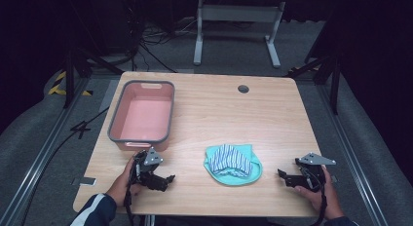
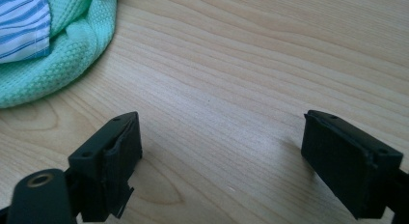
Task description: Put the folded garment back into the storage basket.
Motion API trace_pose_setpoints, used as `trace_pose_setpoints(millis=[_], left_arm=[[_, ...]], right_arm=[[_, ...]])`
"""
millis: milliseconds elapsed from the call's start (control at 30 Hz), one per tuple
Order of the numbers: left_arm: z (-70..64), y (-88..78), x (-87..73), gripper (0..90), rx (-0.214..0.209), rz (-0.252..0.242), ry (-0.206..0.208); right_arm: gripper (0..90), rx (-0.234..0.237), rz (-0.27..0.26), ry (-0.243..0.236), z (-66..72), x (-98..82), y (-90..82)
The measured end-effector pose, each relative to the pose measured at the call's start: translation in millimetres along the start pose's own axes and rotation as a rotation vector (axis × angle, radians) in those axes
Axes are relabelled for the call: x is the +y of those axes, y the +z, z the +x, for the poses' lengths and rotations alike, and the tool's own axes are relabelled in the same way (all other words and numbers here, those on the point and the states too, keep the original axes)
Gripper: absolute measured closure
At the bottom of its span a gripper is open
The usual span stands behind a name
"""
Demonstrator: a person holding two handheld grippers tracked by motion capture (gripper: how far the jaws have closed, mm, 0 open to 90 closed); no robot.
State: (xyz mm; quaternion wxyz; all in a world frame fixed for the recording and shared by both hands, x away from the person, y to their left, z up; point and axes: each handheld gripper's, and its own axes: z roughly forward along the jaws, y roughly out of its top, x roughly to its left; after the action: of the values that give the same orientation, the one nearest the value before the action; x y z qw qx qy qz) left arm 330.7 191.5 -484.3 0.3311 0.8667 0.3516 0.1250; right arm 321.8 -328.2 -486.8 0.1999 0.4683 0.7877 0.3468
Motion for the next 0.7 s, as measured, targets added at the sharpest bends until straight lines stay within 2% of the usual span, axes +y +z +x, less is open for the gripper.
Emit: trace_pose_setpoints(millis=[133, 267, 300, 400, 433, 500, 600, 667, 700], left_arm=[[0.1, 0.0, 0.0, 0.0, 0.001, 0.0, 0.001], [-1.4, -0.7, -0.3, 0.0, 0.017, 0.002, -0.015], [-1.1, -1.6, -0.4, 0.4, 0.02, 0.006, -0.001], [-1.3, -2.4, -1.0, 0.4, 0.013, 0.009, -0.003], [-0.7, -4.5, 0.0, 0.7, 0.005, 0.029, 0.005], [0.4, -5.4, -1.4, 4.0, -0.016, 0.015, 0.036], [1.1, -5.3, 0.0, 5.5, -0.04, 0.017, 0.048], [1.4, -6.2, 1.5, 7.8, -0.039, 0.019, 0.064], [-1.2, -6.6, 3.4, 18.3, -0.051, 0.005, 0.069]], right_arm=[[14.8, 0.0, 0.0, 0.0, 0.1, 0.1, 0.0], [15.4, 0.003, -0.001, -0.003, 0.2, 0.0, -0.1], [15.4, 0.002, -0.001, -0.003, 0.3, 0.1, -0.1], [15.7, 0.0, -0.001, 0.0, 0.7, -0.1, -0.3], [15.7, 0.0, 0.0, 0.0, 0.8, -0.3, -0.5], [15.7, 0.005, 0.002, -0.005, 0.1, -0.3, -0.8], [15.7, 0.011, 0.012, -0.013, -0.9, 0.9, -1.1], [15.7, 0.011, 0.017, -0.014, -1.2, 1.3, -1.3], [16.3, 0.009, 0.021, -0.014, -1.0, 1.6, -1.7]])
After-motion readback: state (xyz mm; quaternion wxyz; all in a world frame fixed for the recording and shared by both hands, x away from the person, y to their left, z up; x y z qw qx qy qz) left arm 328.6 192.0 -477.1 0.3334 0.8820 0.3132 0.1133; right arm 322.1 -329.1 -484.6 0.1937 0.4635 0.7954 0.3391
